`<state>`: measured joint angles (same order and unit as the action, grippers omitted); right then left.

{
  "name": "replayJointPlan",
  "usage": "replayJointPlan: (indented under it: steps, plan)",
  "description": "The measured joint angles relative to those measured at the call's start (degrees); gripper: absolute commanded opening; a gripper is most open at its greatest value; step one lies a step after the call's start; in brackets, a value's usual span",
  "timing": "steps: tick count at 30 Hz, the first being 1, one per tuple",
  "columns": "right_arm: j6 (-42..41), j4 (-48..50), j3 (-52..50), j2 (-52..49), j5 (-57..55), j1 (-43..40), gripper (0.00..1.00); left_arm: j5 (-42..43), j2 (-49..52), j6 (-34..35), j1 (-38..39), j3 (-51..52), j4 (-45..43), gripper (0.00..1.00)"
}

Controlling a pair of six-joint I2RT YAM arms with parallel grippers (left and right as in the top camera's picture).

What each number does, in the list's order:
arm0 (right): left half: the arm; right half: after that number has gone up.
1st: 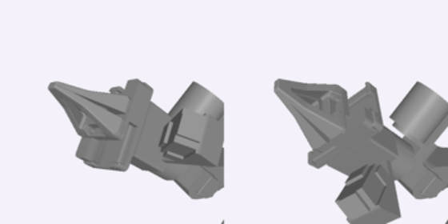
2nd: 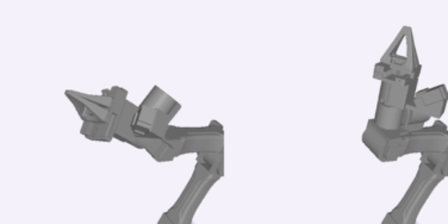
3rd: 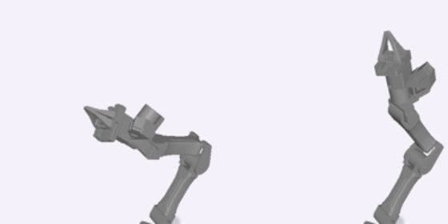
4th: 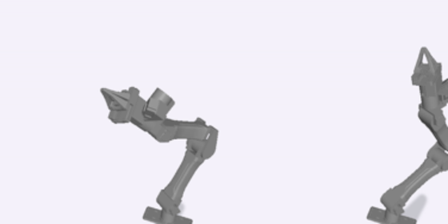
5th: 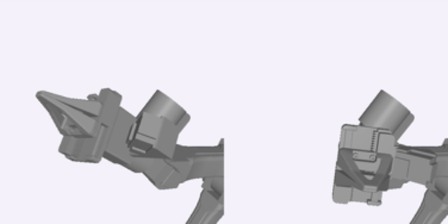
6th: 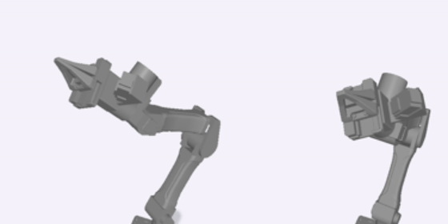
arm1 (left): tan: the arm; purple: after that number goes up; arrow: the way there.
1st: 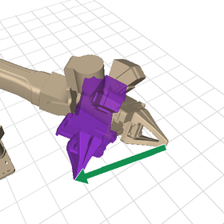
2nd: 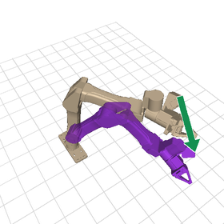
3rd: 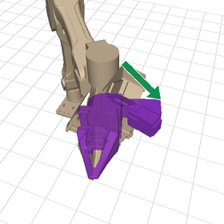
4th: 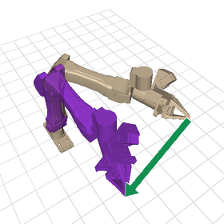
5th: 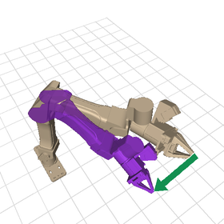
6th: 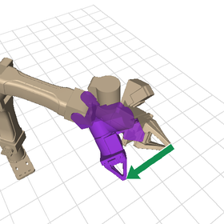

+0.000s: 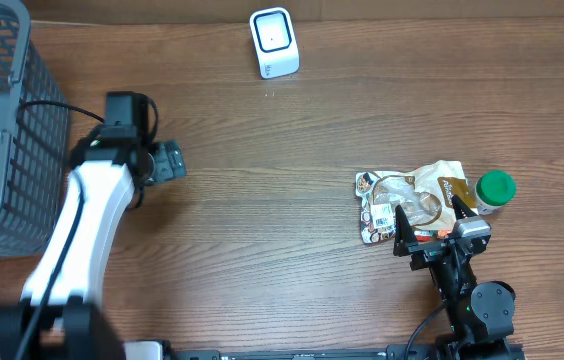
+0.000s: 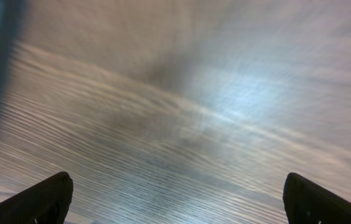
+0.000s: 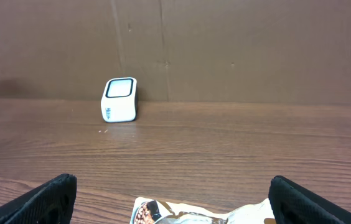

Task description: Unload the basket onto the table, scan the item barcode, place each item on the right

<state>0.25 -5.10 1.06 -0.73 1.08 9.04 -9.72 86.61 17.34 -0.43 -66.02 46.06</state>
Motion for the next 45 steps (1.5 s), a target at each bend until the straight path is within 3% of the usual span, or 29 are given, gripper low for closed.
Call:
replayJointPlan:
  steps: [12,28,45]
  plan:
    - [0.0,0.0,0.0,0.0,0.0,0.0,1.00,0.0,-30.1,0.0,0.0,0.0,0.0,1.00]
    - [0.0,0.0,0.0,0.0,0.0,0.0,1.00,0.0,-37.5,0.0,0.0,4.8,0.6,1.00]
    - [0.0,0.0,0.0,0.0,0.0,0.0,1.00,0.0,-52.2,0.0,0.0,24.2,0.6,1.00]
